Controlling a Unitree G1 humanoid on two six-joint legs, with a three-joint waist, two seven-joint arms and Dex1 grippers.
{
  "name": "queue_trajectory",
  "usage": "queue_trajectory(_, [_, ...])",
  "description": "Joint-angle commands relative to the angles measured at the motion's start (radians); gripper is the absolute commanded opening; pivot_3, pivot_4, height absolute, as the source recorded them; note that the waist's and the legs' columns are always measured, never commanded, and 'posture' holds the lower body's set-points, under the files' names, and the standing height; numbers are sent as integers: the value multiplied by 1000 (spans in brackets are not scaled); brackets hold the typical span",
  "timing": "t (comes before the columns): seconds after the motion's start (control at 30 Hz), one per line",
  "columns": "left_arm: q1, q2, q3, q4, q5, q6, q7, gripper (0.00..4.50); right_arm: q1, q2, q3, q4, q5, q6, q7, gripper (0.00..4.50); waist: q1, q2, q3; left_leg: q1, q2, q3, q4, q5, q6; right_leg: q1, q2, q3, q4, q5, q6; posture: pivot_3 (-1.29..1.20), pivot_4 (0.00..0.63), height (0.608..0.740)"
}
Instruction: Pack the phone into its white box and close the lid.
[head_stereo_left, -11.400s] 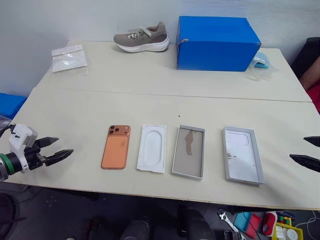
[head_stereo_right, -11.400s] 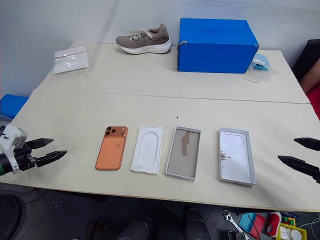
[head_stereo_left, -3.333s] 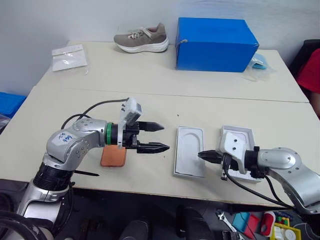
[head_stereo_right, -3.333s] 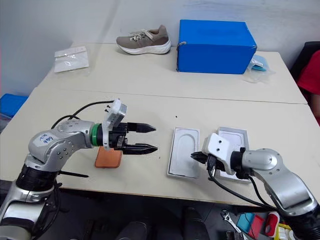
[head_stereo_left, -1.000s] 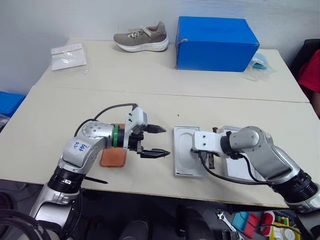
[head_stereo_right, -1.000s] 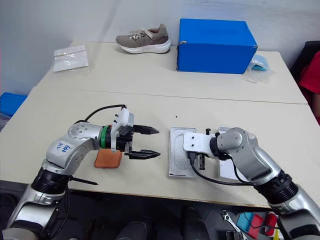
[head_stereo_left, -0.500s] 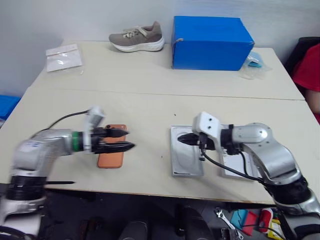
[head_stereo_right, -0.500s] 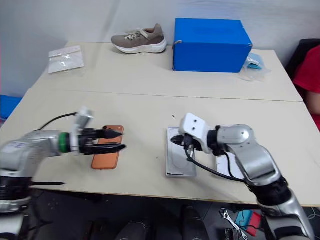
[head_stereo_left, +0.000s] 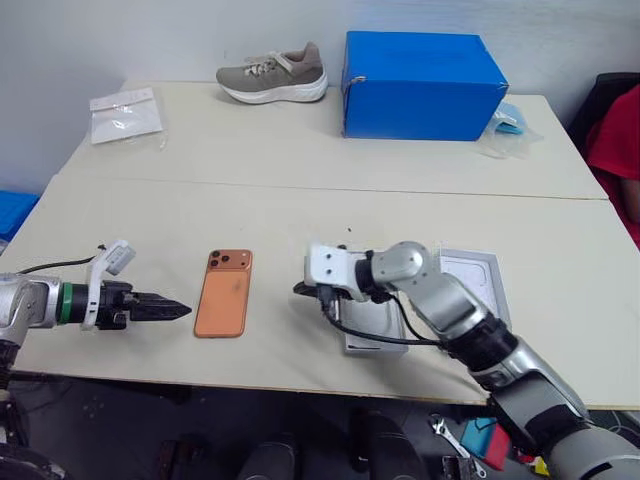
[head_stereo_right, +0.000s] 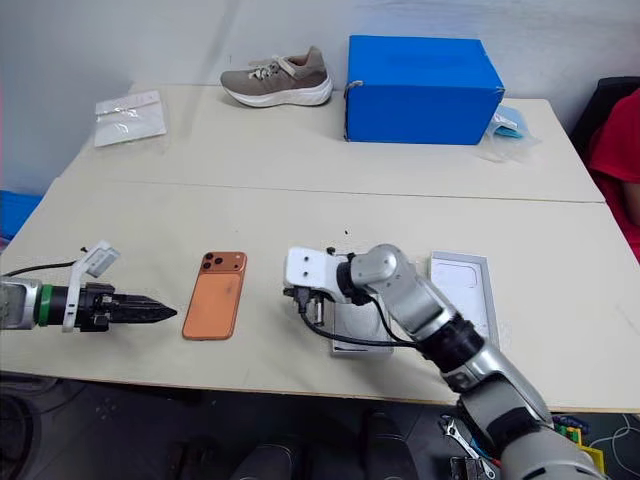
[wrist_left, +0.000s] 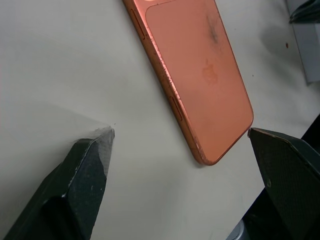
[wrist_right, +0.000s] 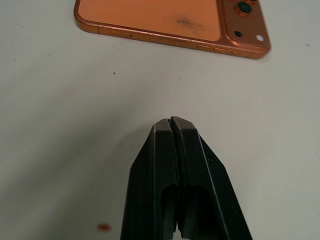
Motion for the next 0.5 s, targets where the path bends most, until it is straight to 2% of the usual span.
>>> queue_trajectory(0.03, [-19, -71, -48, -1, 23, 70, 62, 4500, -29, 41, 24, 49, -34, -53, 8, 7, 3, 3, 0, 1, -1, -1, 0, 0, 0, 0, 0, -1, 2, 0, 0, 0, 150, 740])
queue_trajectory(0.17, [-32, -129, -62, -27, 6, 149, 84, 4500, -48, 85, 44, 107, -60, -75, 16, 7, 5, 6, -1, 5, -7, -1, 0, 2, 3, 3, -2, -2, 8, 0, 0, 0, 150, 740])
queue_trajectory(0.3, [-33, -148, -114, -61, 18, 196, 96, 4500, -70, 127, 45, 165, -81, -91, 9, 7, 3, 8, -3, 6, -8, -1, 0, 2, 4, 4, -3, -1, 10, 0, 0, 0, 150, 740])
queue_trajectory(0.4, [-44, -176, -149, -72, 52, 207, 145, 4500, -76, 143, 43, 195, -94, -107, 14, 7, 4, 13, -6, 7, -8, -1, 0, 2, 4, 4, -3, 0, 11, 0, 0, 0, 150, 740])
queue_trajectory(0.5, [-75, -224, -153, -115, 30, 290, 179, 4500, -85, 161, 39, 226, -104, -122, 14, 7, 6, 19, -10, 8, -9, -2, 0, 2, 4, 5, -3, 0, 11, 0, 0, 0, 150, 740])
